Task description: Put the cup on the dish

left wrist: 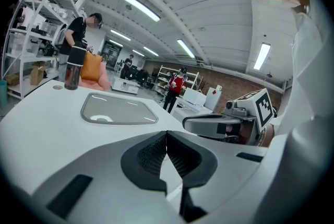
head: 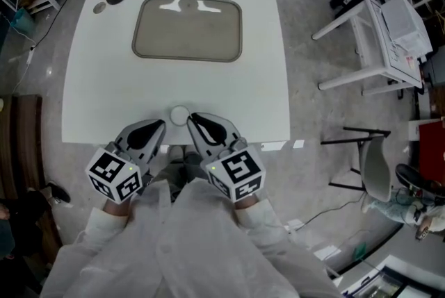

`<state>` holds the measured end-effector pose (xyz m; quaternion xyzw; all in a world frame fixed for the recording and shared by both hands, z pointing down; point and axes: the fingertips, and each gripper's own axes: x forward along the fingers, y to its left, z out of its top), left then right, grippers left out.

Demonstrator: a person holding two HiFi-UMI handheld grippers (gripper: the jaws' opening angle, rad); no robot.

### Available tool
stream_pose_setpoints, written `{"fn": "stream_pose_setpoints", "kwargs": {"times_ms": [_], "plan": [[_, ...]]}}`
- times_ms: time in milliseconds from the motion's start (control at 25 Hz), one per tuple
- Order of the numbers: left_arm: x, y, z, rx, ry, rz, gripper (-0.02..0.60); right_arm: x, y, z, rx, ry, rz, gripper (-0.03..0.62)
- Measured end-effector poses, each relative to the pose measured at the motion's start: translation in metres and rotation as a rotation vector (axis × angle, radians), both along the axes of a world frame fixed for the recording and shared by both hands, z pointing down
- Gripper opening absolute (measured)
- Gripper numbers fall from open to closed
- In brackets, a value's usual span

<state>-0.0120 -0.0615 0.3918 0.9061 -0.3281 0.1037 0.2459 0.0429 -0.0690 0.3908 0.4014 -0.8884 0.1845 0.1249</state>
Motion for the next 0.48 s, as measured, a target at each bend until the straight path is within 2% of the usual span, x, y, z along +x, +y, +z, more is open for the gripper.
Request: {"fn": "stream_pose_setpoints", "kwargs": {"times_ms": [480], "plan": [[-0.013, -0.002, 0.033, -0.075, -0.007, -0.026, 0.008, 0.004, 0.002, 0.038, -0.066, 0.02, -0.001, 0.018]]}}
